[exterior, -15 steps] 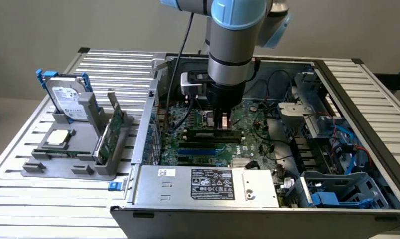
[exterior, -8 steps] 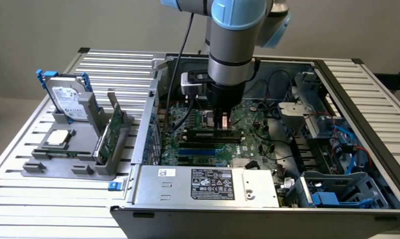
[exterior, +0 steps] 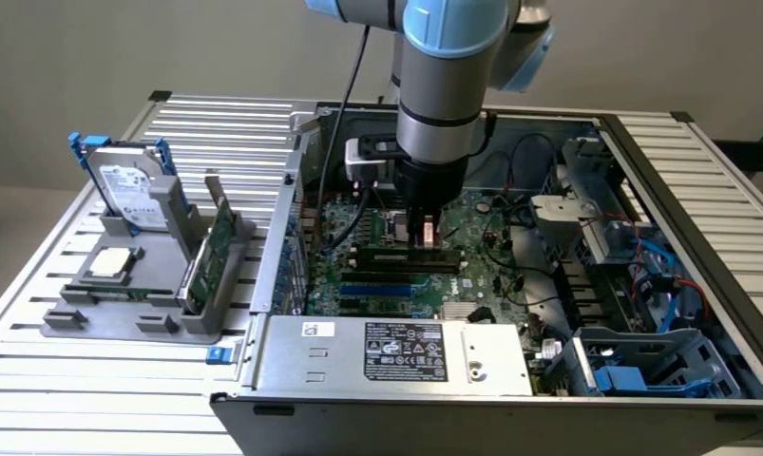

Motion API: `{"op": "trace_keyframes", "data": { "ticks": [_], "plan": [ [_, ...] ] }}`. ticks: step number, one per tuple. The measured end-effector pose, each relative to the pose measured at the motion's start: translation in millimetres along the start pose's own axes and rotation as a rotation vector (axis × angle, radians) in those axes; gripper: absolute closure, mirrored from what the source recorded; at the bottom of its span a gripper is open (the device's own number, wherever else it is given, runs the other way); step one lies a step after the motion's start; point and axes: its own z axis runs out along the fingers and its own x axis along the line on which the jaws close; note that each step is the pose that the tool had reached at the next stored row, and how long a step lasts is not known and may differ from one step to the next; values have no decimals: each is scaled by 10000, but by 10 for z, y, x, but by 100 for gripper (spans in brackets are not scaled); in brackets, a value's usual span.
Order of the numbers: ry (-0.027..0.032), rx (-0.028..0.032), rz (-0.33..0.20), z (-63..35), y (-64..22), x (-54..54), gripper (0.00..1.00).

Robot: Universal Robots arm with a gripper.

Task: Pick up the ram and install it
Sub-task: 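Insert the ram into the slot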

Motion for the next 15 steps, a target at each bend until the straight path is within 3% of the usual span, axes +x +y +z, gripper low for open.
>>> {"op": "trace_keyframes", "data": {
  "ticks": [15],
  "plan": [
    [74,-1,40,16,-9,0,86]
  ]
}}
